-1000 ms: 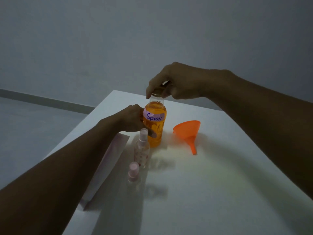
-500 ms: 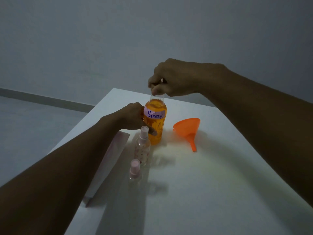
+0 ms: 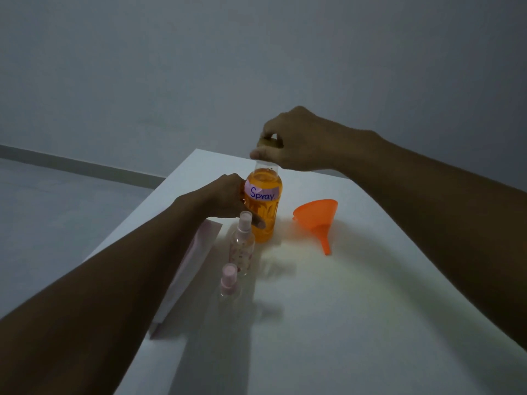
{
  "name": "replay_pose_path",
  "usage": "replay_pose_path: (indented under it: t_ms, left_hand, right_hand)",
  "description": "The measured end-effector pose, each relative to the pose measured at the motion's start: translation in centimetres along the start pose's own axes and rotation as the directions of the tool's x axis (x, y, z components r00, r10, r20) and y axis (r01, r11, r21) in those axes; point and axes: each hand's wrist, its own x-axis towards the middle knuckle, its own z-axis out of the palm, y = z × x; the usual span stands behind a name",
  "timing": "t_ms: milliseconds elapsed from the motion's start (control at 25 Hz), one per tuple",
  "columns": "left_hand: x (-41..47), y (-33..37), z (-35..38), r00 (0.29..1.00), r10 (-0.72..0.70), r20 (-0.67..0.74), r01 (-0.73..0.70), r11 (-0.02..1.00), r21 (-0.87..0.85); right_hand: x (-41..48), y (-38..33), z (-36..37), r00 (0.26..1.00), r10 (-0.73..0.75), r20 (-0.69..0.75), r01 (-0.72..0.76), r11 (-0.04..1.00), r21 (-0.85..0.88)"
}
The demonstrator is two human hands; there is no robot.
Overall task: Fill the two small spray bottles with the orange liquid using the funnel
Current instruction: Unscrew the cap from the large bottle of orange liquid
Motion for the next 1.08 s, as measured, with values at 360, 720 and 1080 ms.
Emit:
replay_pose_path:
  t_ms: [360,720,1080]
  left_hand:
    - [-0.9,1.3,-0.1,1.000,-0.014,-0.027,0.014,1.000,0.016]
    - [-2.3,1.2,-1.2,0.999,-0.039,-0.006,0.038,0.999,-0.020]
    - [-10.6,1.8,-1.8,0.995,-0.081,0.058,0.066,0.970,0.232]
  right_hand:
    - [-9.0,2.1,7.6,0.842,0.332,-0.424,-0.014,0.801,0.599]
    - [-13.3,-0.6,17.9,0.842,0.506,-0.184,-0.325,0.750,0.575]
    - [-18.0,-3.1,15.9,0.888,0.435,-0.146,-0.298,0.790,0.536]
